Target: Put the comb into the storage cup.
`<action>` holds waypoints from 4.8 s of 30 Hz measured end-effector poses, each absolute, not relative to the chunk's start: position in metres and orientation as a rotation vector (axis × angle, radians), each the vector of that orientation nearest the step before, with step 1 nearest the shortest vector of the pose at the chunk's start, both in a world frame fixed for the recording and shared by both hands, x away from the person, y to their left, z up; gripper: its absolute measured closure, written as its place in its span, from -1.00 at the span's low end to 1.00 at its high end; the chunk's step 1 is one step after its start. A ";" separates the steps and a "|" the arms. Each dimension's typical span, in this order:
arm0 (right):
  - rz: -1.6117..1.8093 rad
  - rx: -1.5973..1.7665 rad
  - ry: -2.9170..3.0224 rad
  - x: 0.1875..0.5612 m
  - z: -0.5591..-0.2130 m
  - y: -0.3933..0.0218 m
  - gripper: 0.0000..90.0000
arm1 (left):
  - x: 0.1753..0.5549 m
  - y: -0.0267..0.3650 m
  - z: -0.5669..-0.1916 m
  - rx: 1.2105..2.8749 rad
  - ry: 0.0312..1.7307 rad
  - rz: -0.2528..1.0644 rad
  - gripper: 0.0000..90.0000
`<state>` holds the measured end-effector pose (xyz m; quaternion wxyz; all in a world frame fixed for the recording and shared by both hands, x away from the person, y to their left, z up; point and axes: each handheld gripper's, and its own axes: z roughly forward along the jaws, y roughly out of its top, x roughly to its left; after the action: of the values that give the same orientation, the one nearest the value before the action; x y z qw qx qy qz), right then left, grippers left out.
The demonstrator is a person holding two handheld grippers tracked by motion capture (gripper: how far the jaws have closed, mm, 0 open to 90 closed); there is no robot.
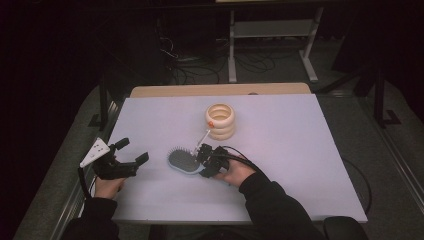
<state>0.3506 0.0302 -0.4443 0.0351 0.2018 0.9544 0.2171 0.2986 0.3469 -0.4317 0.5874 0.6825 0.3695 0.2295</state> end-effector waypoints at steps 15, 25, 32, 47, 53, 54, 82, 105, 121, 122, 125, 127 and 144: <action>0.735 0.633 2.941 0.355 -0.440 0.025 0.52 | 0.299 0.347 -0.432 1.583 0.863 0.533 -1.00; 0.815 0.637 2.898 0.356 -0.425 0.013 0.52 | 0.299 0.347 -0.432 1.586 0.864 0.533 -1.00; 0.844 0.639 2.882 0.356 -0.419 0.008 0.52 | 0.299 0.347 -0.432 1.583 0.868 0.530 -1.00; 0.899 0.629 2.841 0.353 -0.399 -0.012 0.52 | 0.299 0.348 -0.432 1.583 0.872 0.527 -1.00; 0.915 0.607 2.835 0.352 -0.391 -0.016 0.52 | 0.299 0.347 -0.431 1.582 0.876 0.520 -1.00; 0.923 0.607 2.834 0.352 -0.390 -0.017 0.52 | 0.299 0.347 -0.431 1.581 0.874 0.521 -1.00; 0.967 0.531 2.779 0.354 -0.347 -0.027 0.52 | 0.306 0.332 -0.398 1.615 0.805 0.410 -1.00; 1.018 0.502 2.694 0.356 -0.312 -0.026 0.52 | 0.330 0.292 -0.371 1.588 0.824 0.265 -1.00; 1.050 0.485 2.634 0.355 -0.297 -0.024 0.52 | 0.345 0.265 -0.342 1.538 0.798 0.180 -1.00; 1.054 0.478 2.623 0.355 -0.296 -0.024 0.52 | 0.345 0.264 -0.341 1.538 0.803 0.180 -1.00; 1.058 0.476 2.610 0.354 -0.294 -0.024 0.52 | 0.347 0.259 -0.337 1.535 0.814 0.176 -1.00; 1.050 0.476 2.607 0.354 -0.293 -0.023 0.52 | 0.348 0.257 -0.336 1.530 0.817 0.166 -1.00; 1.054 0.466 2.578 0.352 -0.291 -0.017 0.52 | 0.360 0.235 -0.323 1.500 0.855 0.138 -0.84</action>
<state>0.3525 -0.0169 -0.2914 0.1582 0.1630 0.9015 0.3685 0.3595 0.2349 -0.3228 0.6478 0.6598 0.3760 0.0606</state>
